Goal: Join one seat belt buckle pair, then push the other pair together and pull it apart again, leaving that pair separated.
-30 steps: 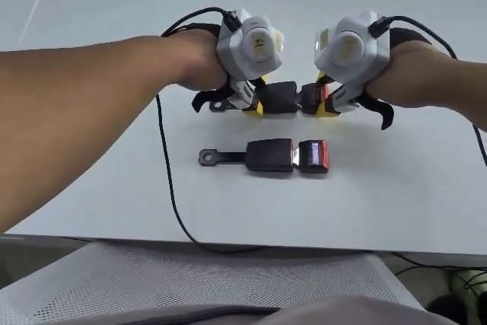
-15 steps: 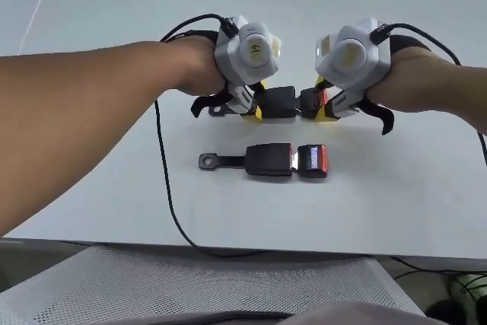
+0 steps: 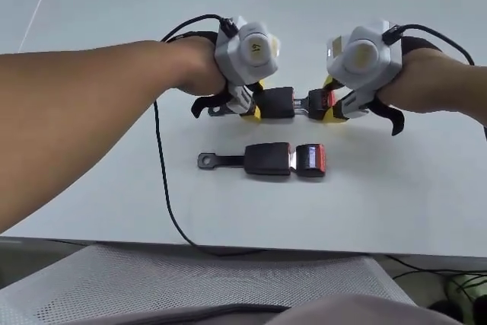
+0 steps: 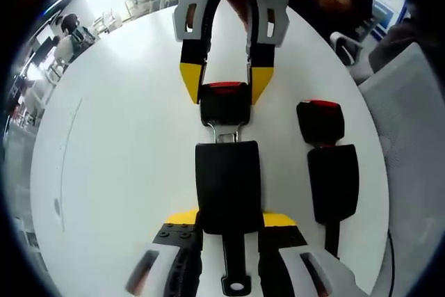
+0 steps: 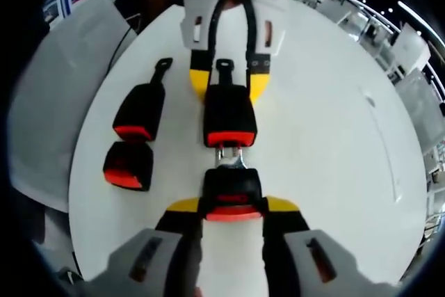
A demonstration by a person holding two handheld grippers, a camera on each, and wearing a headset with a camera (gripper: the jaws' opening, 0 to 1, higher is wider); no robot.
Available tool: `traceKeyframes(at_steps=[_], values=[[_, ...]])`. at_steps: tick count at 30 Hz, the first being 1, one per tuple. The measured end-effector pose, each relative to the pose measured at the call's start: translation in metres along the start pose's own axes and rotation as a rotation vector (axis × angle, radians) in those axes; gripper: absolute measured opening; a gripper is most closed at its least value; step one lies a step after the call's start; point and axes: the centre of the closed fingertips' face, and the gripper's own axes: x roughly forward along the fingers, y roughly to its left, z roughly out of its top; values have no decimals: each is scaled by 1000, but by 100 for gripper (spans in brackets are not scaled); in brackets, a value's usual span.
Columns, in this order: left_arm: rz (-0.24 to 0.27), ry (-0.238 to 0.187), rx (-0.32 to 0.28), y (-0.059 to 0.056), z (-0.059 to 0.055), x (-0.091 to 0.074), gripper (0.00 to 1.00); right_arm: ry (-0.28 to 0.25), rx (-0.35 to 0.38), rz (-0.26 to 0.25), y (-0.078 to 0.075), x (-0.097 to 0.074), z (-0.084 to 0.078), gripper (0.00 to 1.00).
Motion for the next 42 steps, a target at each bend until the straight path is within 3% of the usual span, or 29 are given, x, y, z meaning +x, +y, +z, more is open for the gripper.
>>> traceKeyframes(at_steps=[8,17,28,35,42], values=[[2,9,1,-2,2,0,31,12,0,0,2,-4,-10,32],[10,10,-2,-3,2,0,31,35,23,-19,3,-20,-42,32],[12,8,8,-4,3,0,32,132,41,-27,4,-47,-95,33],[21,11,17,-3,3,-1,32,174,52,-34,4,-57,-114,33],[39,7,18,-3,3,-2,32,201,41,-35,5,-62,-123,33]])
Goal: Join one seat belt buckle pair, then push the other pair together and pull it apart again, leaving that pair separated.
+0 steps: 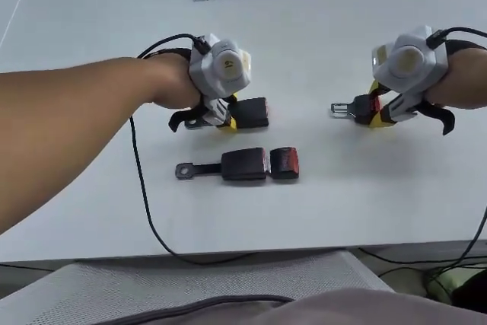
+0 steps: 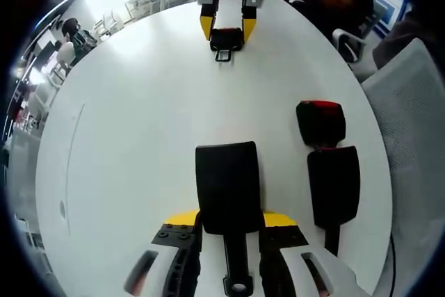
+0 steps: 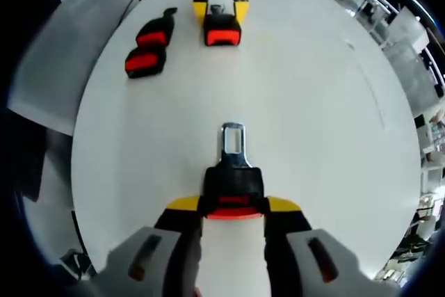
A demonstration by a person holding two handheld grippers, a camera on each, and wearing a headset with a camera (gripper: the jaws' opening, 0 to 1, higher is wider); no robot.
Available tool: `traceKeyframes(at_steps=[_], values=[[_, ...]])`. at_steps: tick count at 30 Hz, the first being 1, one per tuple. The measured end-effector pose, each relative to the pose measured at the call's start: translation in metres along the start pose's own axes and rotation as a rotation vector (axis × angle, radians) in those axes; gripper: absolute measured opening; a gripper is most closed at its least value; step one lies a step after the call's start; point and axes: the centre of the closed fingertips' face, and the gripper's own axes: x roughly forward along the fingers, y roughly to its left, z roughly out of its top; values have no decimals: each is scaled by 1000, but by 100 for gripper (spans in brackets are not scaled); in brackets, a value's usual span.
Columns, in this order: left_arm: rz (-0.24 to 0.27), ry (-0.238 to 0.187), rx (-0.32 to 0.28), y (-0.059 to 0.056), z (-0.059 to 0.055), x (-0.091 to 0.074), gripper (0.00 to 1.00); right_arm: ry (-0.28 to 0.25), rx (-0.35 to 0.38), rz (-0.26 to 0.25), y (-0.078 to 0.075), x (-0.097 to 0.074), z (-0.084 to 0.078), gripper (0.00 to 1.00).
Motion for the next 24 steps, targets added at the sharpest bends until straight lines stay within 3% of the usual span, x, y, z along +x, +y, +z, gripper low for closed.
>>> traceKeyframes(at_steps=[2,9,13,16,19,24], values=[[5,0,0,0,0,0,32,16,-25,-5,0,-1,-1,34],[35,-19,-30,2,0,-1,34,28,-8,-24,-2,-1,-2,36],[61,-37,-92,3,-7,-6,37,22,-9,-58,-4,-4,-5,42],[117,-108,-154,7,-5,-20,39,-30,51,-96,-6,-12,-4,44],[141,-153,-207,2,-8,-32,43,-71,92,-116,-2,-20,-2,45],[201,-181,-229,-12,-22,-49,52,-168,146,-144,13,-31,11,47]])
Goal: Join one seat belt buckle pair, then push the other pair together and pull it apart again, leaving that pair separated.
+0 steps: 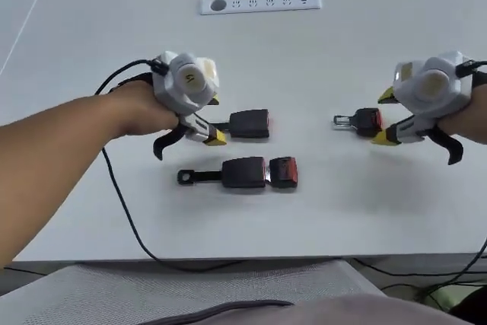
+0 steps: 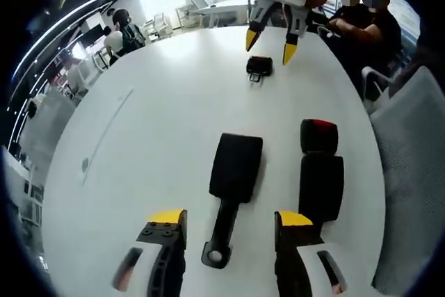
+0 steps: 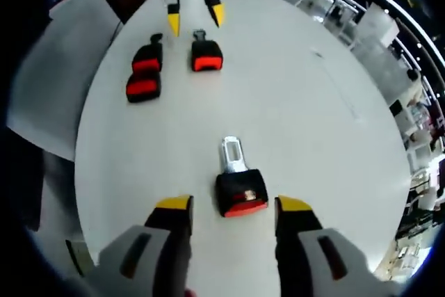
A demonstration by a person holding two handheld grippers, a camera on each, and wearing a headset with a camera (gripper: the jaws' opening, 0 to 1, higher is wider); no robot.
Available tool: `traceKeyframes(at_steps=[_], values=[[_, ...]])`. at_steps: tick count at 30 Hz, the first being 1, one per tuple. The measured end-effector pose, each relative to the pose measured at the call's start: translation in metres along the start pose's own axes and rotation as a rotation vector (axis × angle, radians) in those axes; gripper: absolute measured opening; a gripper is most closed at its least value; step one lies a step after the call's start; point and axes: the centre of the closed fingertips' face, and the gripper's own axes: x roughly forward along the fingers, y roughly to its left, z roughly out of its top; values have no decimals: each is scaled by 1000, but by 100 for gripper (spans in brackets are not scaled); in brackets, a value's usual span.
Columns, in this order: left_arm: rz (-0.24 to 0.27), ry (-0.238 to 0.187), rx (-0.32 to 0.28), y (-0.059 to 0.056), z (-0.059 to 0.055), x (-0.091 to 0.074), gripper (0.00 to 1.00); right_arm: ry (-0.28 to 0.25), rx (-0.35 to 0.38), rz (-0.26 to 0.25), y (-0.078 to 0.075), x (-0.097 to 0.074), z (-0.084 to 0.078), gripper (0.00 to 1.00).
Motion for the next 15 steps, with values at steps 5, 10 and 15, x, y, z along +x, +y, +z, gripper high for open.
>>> traceKeyframes(at_steps=[5,10,15], values=[[43,-120,-95,-7,3,-33,57,-112,56,-5,21,-13,12,53],[67,-144,-90,-28,-13,-57,64,-229,124,-62,35,-30,22,58],[93,-134,-149,-46,-34,-62,73,-264,201,-73,55,-38,15,68]])
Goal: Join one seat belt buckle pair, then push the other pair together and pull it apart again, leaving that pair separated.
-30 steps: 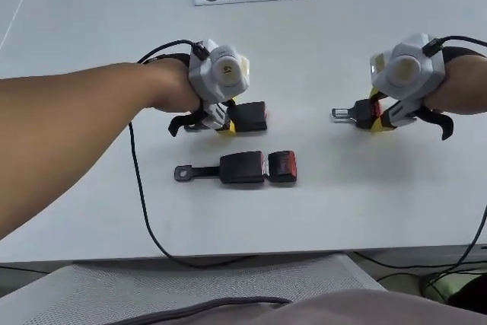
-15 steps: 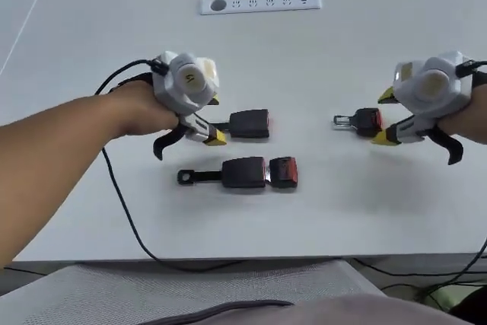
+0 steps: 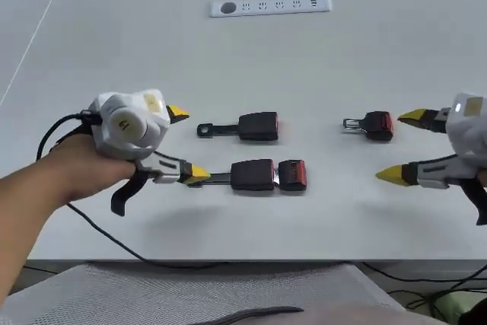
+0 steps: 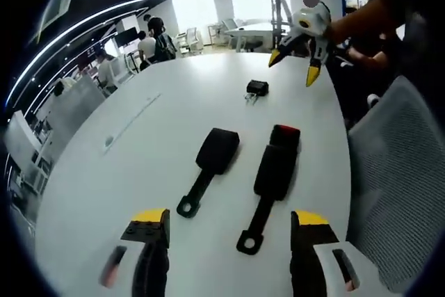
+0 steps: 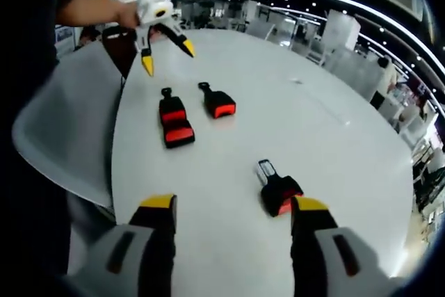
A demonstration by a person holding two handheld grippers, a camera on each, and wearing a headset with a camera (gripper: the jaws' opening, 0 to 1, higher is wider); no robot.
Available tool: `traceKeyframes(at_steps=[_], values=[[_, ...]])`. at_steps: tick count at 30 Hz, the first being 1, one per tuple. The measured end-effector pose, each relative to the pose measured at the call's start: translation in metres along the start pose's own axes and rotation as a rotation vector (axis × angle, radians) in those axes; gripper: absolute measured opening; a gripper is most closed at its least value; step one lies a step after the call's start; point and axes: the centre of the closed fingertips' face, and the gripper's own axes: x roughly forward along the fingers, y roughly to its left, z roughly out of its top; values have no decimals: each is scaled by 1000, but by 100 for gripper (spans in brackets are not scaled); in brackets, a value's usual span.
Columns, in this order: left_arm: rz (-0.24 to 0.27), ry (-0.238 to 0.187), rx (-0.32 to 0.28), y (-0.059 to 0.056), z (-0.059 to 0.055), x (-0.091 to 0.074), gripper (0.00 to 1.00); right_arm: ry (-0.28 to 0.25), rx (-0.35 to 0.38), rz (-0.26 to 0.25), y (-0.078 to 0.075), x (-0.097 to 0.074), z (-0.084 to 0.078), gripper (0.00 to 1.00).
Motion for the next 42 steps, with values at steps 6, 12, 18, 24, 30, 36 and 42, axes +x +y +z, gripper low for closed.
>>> traceKeyframes(at_steps=[6,12,18,24,30,36,42], values=[[42,-8,-38,-6,-10,-18,81,-65,137,-32,13,-18,4,78],[93,-59,-100,-8,-12,-44,85,-115,184,-104,8,-35,9,90],[113,-67,-169,-12,-30,-52,92,-138,241,-116,8,-37,1,96],[185,-71,-217,-3,-39,-60,100,-165,225,-141,8,-42,3,100],[180,-64,-217,-9,-42,-59,100,-146,253,-177,4,-43,-6,100],[181,-79,-217,-13,-46,-55,100,-147,266,-187,6,-46,-5,100],[171,-49,-225,-18,-51,-51,100,-141,285,-186,8,-47,-7,99]])
